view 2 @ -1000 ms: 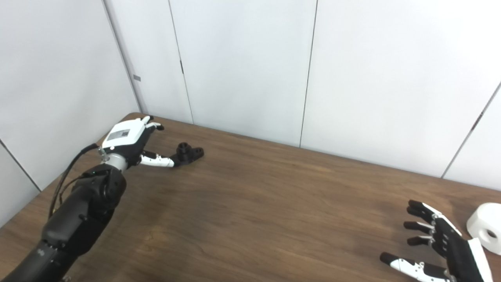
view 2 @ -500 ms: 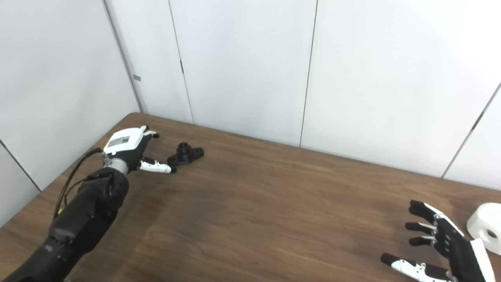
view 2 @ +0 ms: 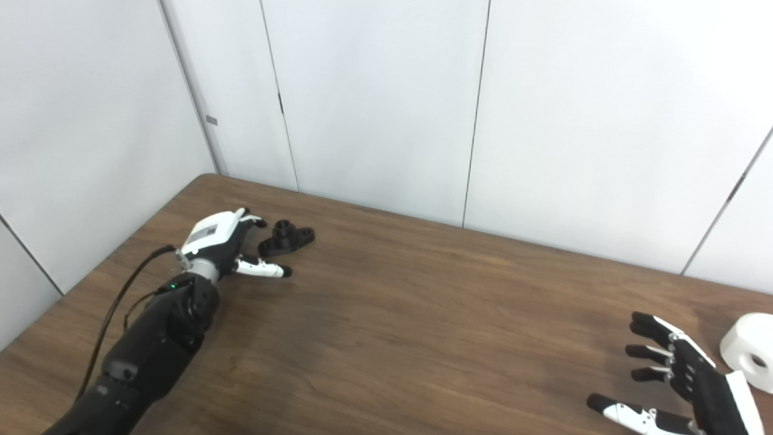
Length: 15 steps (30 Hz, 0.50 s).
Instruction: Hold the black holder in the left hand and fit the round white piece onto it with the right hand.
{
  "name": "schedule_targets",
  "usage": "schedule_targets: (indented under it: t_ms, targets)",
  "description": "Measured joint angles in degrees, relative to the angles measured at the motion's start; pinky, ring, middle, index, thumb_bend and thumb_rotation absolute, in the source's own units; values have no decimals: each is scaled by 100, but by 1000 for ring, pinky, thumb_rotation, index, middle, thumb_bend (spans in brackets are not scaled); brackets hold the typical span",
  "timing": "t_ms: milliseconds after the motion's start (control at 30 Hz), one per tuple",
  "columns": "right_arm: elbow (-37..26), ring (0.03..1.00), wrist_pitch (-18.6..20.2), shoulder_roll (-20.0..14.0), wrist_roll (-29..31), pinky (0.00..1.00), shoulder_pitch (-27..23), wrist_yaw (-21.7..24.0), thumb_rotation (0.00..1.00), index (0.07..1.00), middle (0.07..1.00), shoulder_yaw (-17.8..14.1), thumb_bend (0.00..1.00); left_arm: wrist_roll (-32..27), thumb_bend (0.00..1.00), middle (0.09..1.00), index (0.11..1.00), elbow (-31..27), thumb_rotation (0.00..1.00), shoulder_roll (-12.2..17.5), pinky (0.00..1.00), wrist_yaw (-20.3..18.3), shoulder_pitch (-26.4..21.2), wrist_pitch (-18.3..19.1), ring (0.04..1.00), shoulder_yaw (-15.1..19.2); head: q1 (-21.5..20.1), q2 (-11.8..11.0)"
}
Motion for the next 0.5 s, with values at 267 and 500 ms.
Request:
schedule_targets:
  t_ms: [267,500]
  targets:
    - [-172,728,143,18,1,596,20,4,0,800,815,51,686,-161,873,1000,783,514,315,1,926,612,-68,-310,1000,37,-26,18]
    - [-285,729,244,20,-9,601,41,4,0,806,823,76,681,-149,858,1000,796,780,342,1,951,954,-169,-419,1000,-121,-70,53]
